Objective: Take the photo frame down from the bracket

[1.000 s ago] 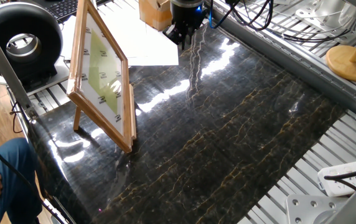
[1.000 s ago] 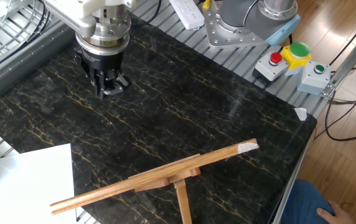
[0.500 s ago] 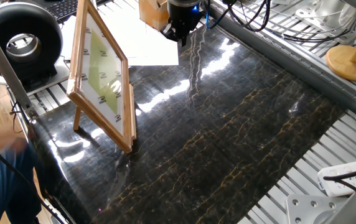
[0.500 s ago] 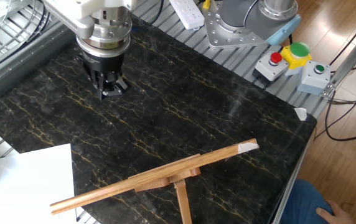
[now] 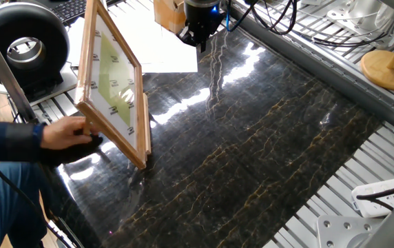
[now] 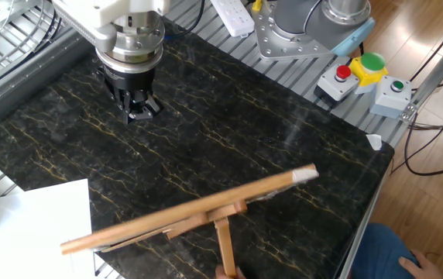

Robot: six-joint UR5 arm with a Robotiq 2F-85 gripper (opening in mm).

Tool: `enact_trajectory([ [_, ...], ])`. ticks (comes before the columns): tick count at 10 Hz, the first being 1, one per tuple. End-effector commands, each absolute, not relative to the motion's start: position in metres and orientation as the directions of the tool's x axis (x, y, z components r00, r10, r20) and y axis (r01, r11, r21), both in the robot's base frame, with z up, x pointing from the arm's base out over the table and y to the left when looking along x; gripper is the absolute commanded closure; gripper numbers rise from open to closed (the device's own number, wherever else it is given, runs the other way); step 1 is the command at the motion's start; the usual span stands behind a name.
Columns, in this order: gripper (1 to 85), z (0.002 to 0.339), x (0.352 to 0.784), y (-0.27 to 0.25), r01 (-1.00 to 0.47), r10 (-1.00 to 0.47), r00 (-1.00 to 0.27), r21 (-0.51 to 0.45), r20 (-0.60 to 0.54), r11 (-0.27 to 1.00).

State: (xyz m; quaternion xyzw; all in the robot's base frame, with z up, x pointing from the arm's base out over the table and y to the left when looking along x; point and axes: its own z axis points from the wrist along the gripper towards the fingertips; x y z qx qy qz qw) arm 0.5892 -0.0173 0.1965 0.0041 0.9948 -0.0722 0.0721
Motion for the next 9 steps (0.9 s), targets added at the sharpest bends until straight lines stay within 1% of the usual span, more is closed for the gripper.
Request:
enact_trajectory([
  [1, 84.7, 0.1947, 0.5875, -0.0147, 0.03, 0.011, -0.99, -0.132, -0.139, 0.991],
  [9, 84.7, 0.1899, 0.5852, -0.0168, 0.019, 0.001, -0.99, -0.129, -0.14, 0.991],
])
